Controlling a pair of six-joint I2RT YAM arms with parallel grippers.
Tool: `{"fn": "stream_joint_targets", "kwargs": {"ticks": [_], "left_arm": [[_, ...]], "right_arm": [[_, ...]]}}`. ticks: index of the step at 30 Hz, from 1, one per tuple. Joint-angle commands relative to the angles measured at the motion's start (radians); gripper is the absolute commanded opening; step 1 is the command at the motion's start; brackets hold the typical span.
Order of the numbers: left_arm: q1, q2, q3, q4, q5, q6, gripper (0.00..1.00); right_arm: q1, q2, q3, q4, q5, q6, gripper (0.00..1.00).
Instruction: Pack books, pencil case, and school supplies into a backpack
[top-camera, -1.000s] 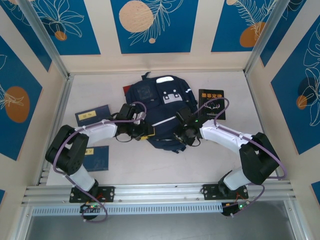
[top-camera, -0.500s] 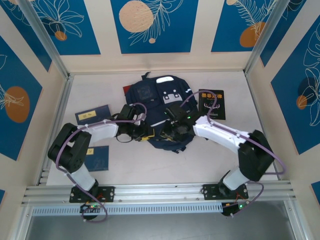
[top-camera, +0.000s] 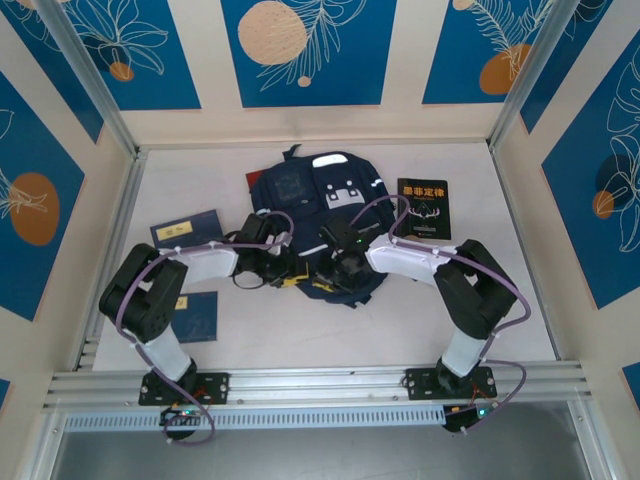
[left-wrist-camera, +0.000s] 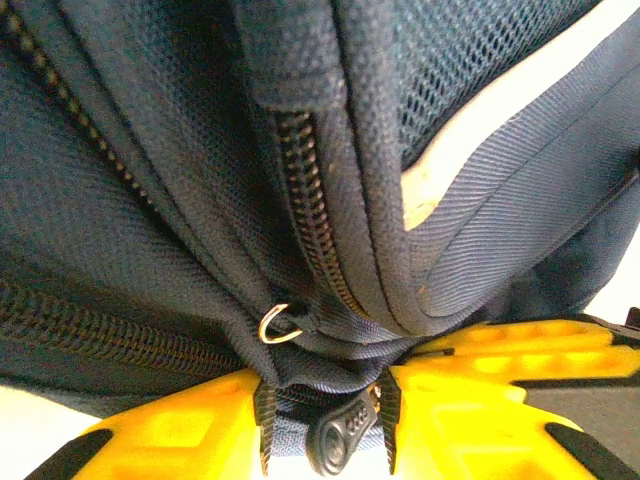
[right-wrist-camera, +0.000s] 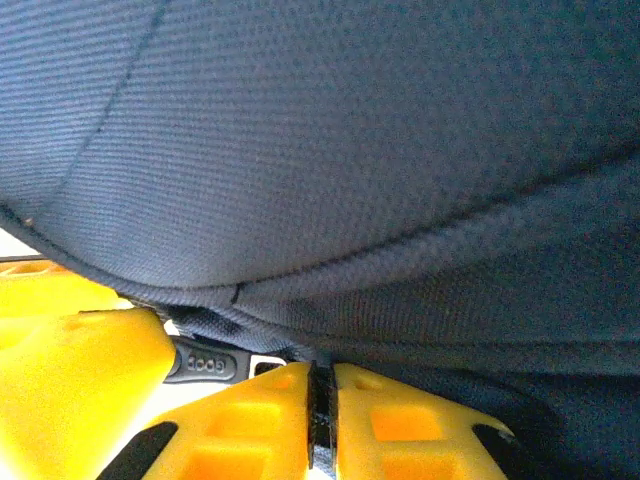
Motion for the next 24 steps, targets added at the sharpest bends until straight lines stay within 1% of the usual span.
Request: {"fn": "stream_joint_targets", "kwargs": {"ticks": [1,9,13,17,19,20,24], "left_arm": [[0.001,0.022,-0.025,0.049,0.062,-0.025,0.35],[0.0,0.013,-0.032,0.057,0.085,-0.024,0.22],[-0.001,-0.007,-0.041,0.05,0.092,-0.014,0.23],[-0.001,-0.025,-0.042,0.029,0.1,0.013,0.31],[-0.001,-0.036,-0.046,0.027,0.11,0.011,0.32],[-0.002,-0.04,-0.048,0.026,0.112,0.009,0.32],[-0.002,-0.058,-0.051,0.0,0.096,0.007,0.24]], "right_arm": [[0.004,0.044,-0.025,0.001,-0.046,0.021,0.15],[0.003,0.051,-0.023,0.004,-0.042,0.021,0.14],[0.003,0.05,-0.02,0.001,-0.041,0.021,0.14],[0.003,0.039,-0.018,0.005,-0.041,0.023,0.14],[0.002,0.028,-0.016,0.006,-0.036,0.023,0.14],[0.001,0.024,-0.015,0.006,-0.033,0.022,0.14],[0.001,0.01,-0.015,0.003,-0.029,0.022,0.14]]}}
